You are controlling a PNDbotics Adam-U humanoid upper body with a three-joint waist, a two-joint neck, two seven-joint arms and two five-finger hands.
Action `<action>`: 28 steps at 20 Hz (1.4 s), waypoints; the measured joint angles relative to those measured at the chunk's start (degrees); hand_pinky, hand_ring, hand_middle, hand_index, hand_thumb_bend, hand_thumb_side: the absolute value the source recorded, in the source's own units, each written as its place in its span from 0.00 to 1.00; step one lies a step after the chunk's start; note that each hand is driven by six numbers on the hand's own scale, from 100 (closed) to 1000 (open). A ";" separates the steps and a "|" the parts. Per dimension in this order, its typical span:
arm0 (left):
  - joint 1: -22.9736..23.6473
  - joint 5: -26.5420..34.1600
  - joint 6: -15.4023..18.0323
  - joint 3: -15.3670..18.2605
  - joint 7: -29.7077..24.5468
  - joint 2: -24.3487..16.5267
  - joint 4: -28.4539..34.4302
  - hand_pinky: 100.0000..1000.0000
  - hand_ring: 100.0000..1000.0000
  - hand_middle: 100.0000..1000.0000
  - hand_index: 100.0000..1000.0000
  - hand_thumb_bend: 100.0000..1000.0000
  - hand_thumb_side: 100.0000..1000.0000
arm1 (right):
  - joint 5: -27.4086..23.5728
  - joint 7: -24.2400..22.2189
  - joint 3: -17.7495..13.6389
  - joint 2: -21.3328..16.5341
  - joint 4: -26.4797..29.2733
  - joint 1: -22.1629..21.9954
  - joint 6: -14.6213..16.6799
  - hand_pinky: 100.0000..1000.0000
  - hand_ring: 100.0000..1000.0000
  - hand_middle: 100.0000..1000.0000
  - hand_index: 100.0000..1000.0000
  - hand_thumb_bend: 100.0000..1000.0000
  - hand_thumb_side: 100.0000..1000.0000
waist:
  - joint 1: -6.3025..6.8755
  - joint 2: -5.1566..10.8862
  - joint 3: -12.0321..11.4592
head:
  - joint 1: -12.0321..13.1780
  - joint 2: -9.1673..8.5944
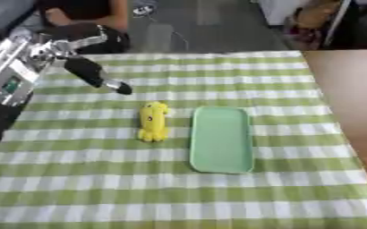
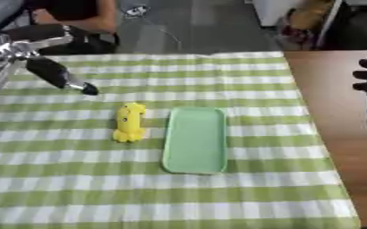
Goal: Pick up objects on the table and place them in the box.
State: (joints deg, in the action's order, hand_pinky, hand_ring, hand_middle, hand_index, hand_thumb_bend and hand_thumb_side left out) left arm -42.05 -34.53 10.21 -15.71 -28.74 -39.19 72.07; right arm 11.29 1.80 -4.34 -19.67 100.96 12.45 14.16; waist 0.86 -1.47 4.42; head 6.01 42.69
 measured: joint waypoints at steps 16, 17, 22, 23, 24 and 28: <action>-3.45 -5.28 4.27 -0.63 1.47 9.24 -8.11 0.66 0.69 0.76 0.86 0.75 0.55 | -0.01 -0.32 0.30 0.03 0.00 0.00 -0.05 0.66 0.73 0.75 0.88 0.00 0.78 | -0.13 -0.33 0.22 | 0.51 -0.04; -3.46 -5.30 4.37 -0.75 1.38 9.38 -8.11 0.66 0.69 0.76 0.86 0.75 0.55 | -0.01 -0.32 0.30 0.03 0.00 0.00 -0.05 0.66 0.73 0.75 0.88 0.00 0.78 | -0.13 -0.34 0.24 | 0.52 -0.04; -3.46 -5.31 4.85 -1.37 0.86 9.96 -8.53 0.66 0.68 0.76 0.86 0.75 0.55 | -0.02 -0.32 0.30 0.04 0.00 0.00 -0.05 0.66 0.73 0.75 0.88 0.00 0.78 | -0.13 -0.39 0.34 | 0.58 -0.04; -3.46 -5.31 4.95 -1.54 0.73 10.15 -8.62 0.66 0.68 0.76 0.85 0.75 0.56 | -0.02 -0.32 0.30 0.04 0.00 0.00 -0.05 0.66 0.73 0.75 0.88 0.00 0.78 | -0.13 -0.39 0.35 | 0.59 -0.04; -3.45 -5.31 5.07 -1.66 0.57 10.21 -8.78 0.66 0.68 0.76 0.85 0.75 0.56 | -0.02 -0.32 0.30 0.04 0.00 0.00 -0.05 0.66 0.73 0.75 0.88 0.00 0.78 | -0.13 -0.41 0.37 | 0.60 -0.04; -3.35 -5.31 5.22 -2.00 -0.11 10.62 -9.42 0.66 0.68 0.76 0.85 0.75 0.56 | -0.04 -0.32 0.30 0.04 0.00 0.00 -0.05 0.66 0.73 0.75 0.88 0.00 0.78 | -0.12 -0.54 0.37 | 0.71 -0.04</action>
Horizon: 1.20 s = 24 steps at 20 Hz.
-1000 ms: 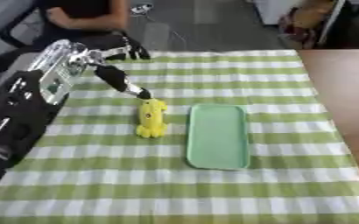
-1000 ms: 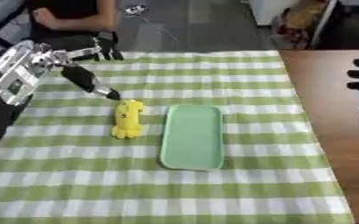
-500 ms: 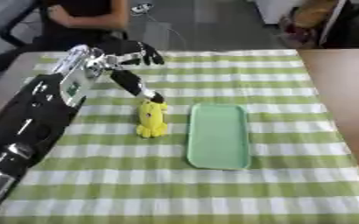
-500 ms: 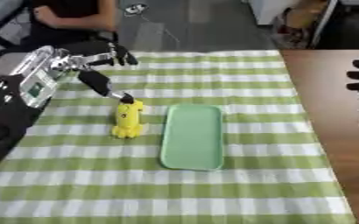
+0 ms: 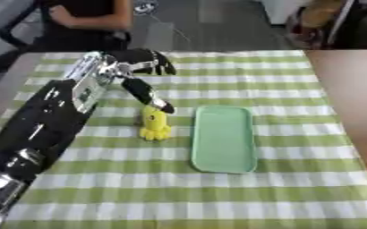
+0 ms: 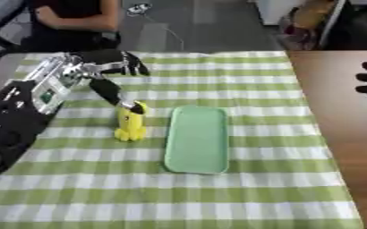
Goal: Pick up objects on the table and place them in the box.
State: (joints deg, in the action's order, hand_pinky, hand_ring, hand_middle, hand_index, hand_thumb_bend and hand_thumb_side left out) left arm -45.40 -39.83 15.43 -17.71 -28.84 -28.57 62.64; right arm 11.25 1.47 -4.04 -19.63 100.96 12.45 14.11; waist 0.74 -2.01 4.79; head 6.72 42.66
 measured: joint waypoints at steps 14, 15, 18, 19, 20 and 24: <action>2.03 -1.36 0.58 -0.31 -1.30 0.02 -3.30 0.66 0.67 0.75 0.84 0.75 0.57 | -0.01 0.00 0.00 0.03 0.00 0.00 0.00 0.66 0.73 0.75 0.88 0.00 0.78 | 0.04 -0.15 0.01 | 0.10 0.00; 2.08 -1.42 0.62 -0.32 -1.44 0.02 -3.53 0.66 0.67 0.75 0.83 0.75 0.57 | -0.01 0.00 0.00 0.03 0.00 0.00 0.00 0.66 0.73 0.75 0.88 0.00 0.78 | 0.04 -0.16 0.01 | 0.11 0.00; 2.51 -1.74 0.77 -0.32 -1.66 0.02 -4.21 0.66 0.66 0.74 0.83 0.75 0.57 | -0.01 0.00 0.00 0.03 0.00 0.00 0.00 0.66 0.73 0.75 0.88 0.00 0.78 | 0.04 -0.19 0.01 | 0.13 0.00; 2.55 -1.81 0.84 -0.32 -1.74 0.02 -4.39 0.66 0.66 0.75 0.83 0.75 0.57 | -0.01 0.00 0.00 0.03 0.00 0.00 0.00 0.66 0.73 0.75 0.88 0.00 0.78 | 0.04 -0.20 0.01 | 0.13 0.00; 2.55 -1.82 0.90 -0.32 -1.78 0.02 -4.51 0.66 0.66 0.75 0.83 0.75 0.57 | -0.01 0.00 0.00 0.03 0.00 0.00 0.00 0.66 0.73 0.75 0.88 0.00 0.78 | 0.04 -0.22 0.01 | 0.13 0.00; 2.60 -1.82 1.01 -0.32 -1.79 0.06 -4.68 0.66 0.67 0.75 0.83 0.75 0.57 | -0.01 0.00 0.00 0.03 0.00 0.00 0.00 0.66 0.73 0.75 0.88 0.00 0.78 | 0.04 -0.36 0.01 | 0.13 0.00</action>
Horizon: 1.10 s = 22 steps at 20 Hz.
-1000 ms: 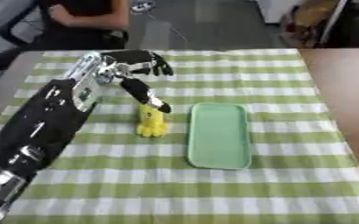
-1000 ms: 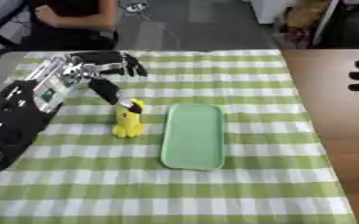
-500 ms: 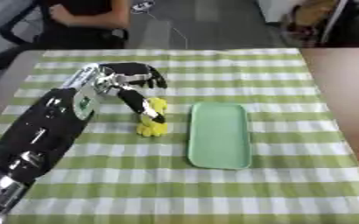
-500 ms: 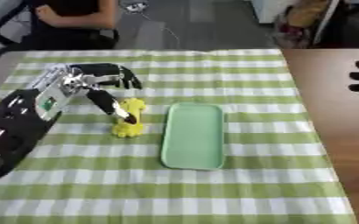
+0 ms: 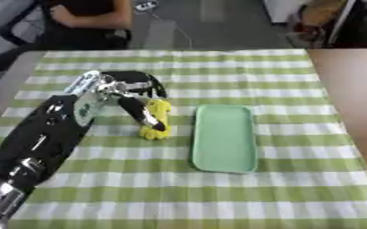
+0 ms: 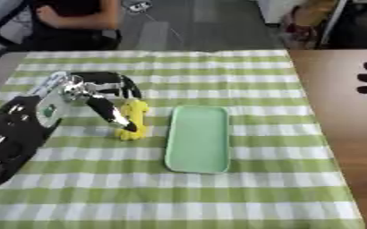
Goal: Pick up objects on the table and place them in the box.
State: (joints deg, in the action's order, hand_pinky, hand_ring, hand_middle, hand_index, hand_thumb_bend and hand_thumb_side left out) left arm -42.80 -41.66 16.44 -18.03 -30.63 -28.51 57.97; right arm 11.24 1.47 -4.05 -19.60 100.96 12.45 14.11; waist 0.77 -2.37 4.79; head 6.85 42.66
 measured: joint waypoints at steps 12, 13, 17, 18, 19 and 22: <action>0.11 -2.40 0.52 0.00 0.52 1.80 -1.67 0.66 0.67 0.74 0.84 0.75 0.58 | -0.31 -0.05 0.02 0.04 0.00 0.03 0.02 0.66 0.73 0.75 0.88 0.00 0.77 | -0.11 -0.48 0.41 | 0.19 -0.07; 0.07 -2.71 0.60 0.02 0.60 1.95 -1.80 0.67 0.67 0.74 0.84 0.75 0.58 | -0.34 -0.05 0.03 0.05 0.00 0.04 0.02 0.66 0.73 0.75 0.88 0.00 0.77 | -0.17 -0.50 0.49 | 0.19 -0.10; -0.31 -4.02 0.85 0.05 0.85 2.03 -2.50 0.67 0.67 0.74 0.84 0.75 0.58 | -0.45 -0.06 0.03 0.30 0.00 0.07 0.02 0.66 0.73 0.75 0.88 0.00 0.77 | -0.34 -0.85 0.69 | 0.22 -0.58; -0.48 -4.34 0.93 0.06 0.93 2.03 -2.67 0.67 0.67 0.74 0.84 0.75 0.58 | -0.47 -0.06 0.03 0.38 0.00 0.10 0.02 0.66 0.73 0.75 0.88 0.00 0.77 | -0.41 -0.92 0.72 | 0.23 -0.62; -0.65 -4.67 0.98 0.06 0.98 2.04 -2.85 0.67 0.67 0.74 0.84 0.75 0.58 | -0.48 -0.07 0.04 0.46 0.00 0.12 0.03 0.66 0.73 0.75 0.88 0.00 0.77 | -0.49 -0.95 0.76 | 0.25 -0.67; -0.82 -5.61 1.12 0.25 1.12 2.08 -3.28 0.66 0.67 0.74 0.84 0.74 0.57 | -0.49 -0.16 0.04 0.47 0.00 0.39 0.11 0.66 0.73 0.75 0.88 0.00 0.77 | -0.55 -1.25 0.91 | 0.43 -1.07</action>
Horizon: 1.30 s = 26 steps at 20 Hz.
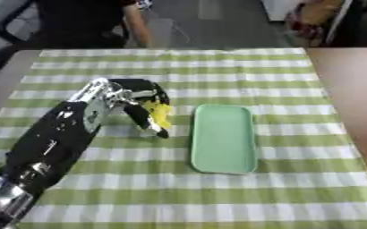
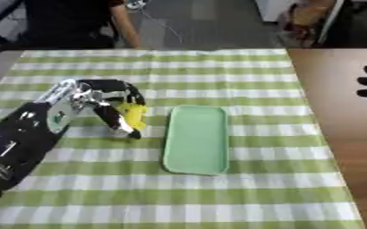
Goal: Pick up objects on the table and place them in the box.
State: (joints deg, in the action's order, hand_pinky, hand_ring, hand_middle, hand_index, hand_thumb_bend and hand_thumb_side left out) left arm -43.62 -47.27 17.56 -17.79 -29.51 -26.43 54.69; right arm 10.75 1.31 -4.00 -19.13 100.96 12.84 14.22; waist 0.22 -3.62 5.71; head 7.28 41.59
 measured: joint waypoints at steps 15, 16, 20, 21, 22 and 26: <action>-0.80 -9.24 -1.40 1.06 -2.46 0.08 -2.00 0.22 0.32 0.44 0.59 0.30 0.37 | -0.01 -0.09 -0.01 0.02 0.00 0.16 0.09 0.66 0.73 0.75 0.88 0.00 0.77 | -0.27 -0.29 0.13 | 0.24 -0.05; -0.77 -9.76 -1.84 1.20 -2.03 0.03 -2.10 0.12 0.24 0.38 0.52 0.00 0.33 | -0.01 -0.09 -0.01 0.02 0.00 0.16 0.09 0.66 0.73 0.75 0.88 0.00 0.77 | -0.27 -0.30 0.13 | 0.24 -0.05; -0.55 -11.52 -4.05 1.26 0.28 -0.13 -2.48 0.00 0.10 0.26 0.38 0.00 0.35 | -0.01 -0.09 -0.01 0.02 0.00 0.16 0.09 0.66 0.73 0.75 0.88 0.00 0.77 | -0.27 -0.31 0.12 | 0.24 -0.05; -0.48 -11.67 -4.54 1.30 0.95 -0.14 -2.53 0.00 0.07 0.24 0.36 0.00 0.33 | -0.01 -0.09 -0.01 0.02 0.00 0.16 0.09 0.66 0.73 0.75 0.88 0.00 0.77 | -0.27 -0.31 0.12 | 0.24 -0.05; -0.47 -11.77 -4.95 1.38 1.63 -0.14 -2.56 0.00 0.03 0.21 0.32 0.00 0.31 | -0.01 -0.09 -0.02 0.02 0.00 0.16 0.08 0.66 0.73 0.75 0.88 0.00 0.77 | -0.27 -0.31 0.11 | 0.24 -0.05; -0.37 -11.73 -5.90 1.54 4.27 -0.15 -2.65 0.00 0.00 0.15 0.26 0.00 0.31 | -0.01 -0.09 -0.02 0.02 0.00 0.16 0.08 0.66 0.73 0.75 0.88 0.00 0.77 | -0.27 -0.31 0.10 | 0.24 -0.05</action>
State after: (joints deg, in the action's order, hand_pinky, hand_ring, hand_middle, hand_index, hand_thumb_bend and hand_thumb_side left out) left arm -44.00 -58.99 11.66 -16.25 -25.24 -26.58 52.04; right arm 10.75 1.22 -4.03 -19.11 100.96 13.00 14.31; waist -0.05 -3.92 5.80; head 7.52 41.54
